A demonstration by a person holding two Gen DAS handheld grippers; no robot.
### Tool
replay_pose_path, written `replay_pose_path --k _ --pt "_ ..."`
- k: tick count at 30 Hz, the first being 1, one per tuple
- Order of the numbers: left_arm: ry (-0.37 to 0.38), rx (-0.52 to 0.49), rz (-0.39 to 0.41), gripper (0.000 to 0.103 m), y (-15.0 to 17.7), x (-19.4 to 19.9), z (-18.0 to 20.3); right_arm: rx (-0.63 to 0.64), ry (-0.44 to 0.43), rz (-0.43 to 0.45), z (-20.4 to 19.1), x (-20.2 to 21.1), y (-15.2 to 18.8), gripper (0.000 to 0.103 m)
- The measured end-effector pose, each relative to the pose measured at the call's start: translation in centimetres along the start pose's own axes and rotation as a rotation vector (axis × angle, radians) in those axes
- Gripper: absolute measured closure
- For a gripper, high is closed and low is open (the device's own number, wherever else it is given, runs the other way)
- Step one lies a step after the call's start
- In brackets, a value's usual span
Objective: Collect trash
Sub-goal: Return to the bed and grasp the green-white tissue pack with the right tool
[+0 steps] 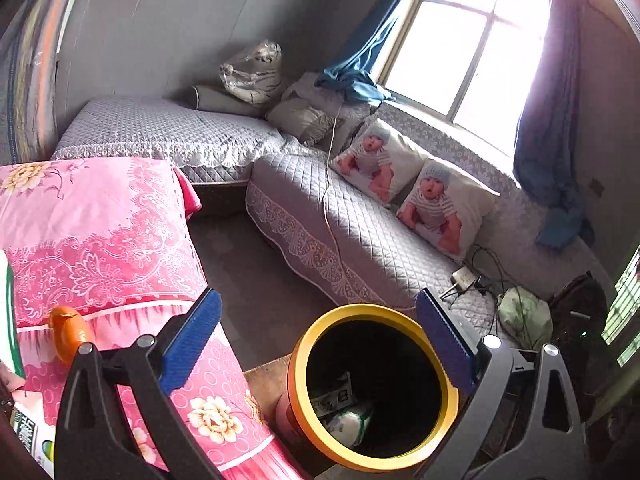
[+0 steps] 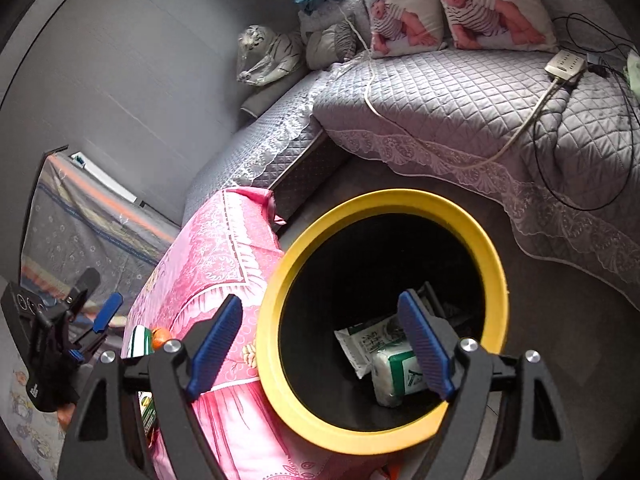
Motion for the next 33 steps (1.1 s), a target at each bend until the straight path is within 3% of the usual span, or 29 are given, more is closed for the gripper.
replay_pose_path --k 3,6,9,15,17,19,23,26,29,33 --pt "-0.013 -0.023 0.069 0.009 -1.1 4.7 -1.9 0.11 -0.04 -0.039 -4.2 -0.8 1.2 0.026" --pt "-0.074 -0.04 0.123 0.008 -1.3 9.4 -5.7 0.206 -0.093 -0.096 -8.7 -2.1 2.8 0.026" --pt "-0.192 -0.013 0.164 0.008 -0.2 14.8 -11.8 0.323 -0.154 -0.185 -14.1 -4.2 5.4 0.025" --pt "-0.53 0.079 0.201 0.008 4.7 25.9 -24.1 0.512 -0.295 -0.449 -26.4 -9.8 12.7 0.024" --pt "-0.587 0.137 0.207 0.008 6.6 29.1 -27.2 0.571 -0.327 -0.545 -30.9 -11.8 15.2 0.022" --pt "-0.625 0.196 0.208 0.008 8.4 31.6 -29.5 0.631 -0.331 -0.611 -35.1 -13.9 17.5 0.012" --pt "-0.637 0.281 0.219 0.008 11.0 34.7 -31.9 0.714 -0.248 -0.748 -41.8 -19.3 21.5 0.011" --pt "-0.643 0.285 0.224 0.008 11.9 35.7 -32.5 0.805 -0.091 -0.752 -44.3 -23.5 22.9 0.011" --pt "-0.64 0.273 0.227 0.008 12.5 36.3 -32.4 0.832 0.037 -0.769 -44.9 -26.6 23.4 0.011" --pt "-0.657 0.257 0.223 0.008 13.3 36.6 -33.3 0.845 0.135 -0.796 -43.6 -28.9 23.9 0.011"
Point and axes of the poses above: each gripper's, at about its wrist camera, not at the fingertips, and x roughly against the way its jaws point, z to its right, y to its underside, the point moved 9 cm from there along -x, roughly the way its jaws point, and after that the axes turned 2 degrees about -x, right-handed, at the moved point
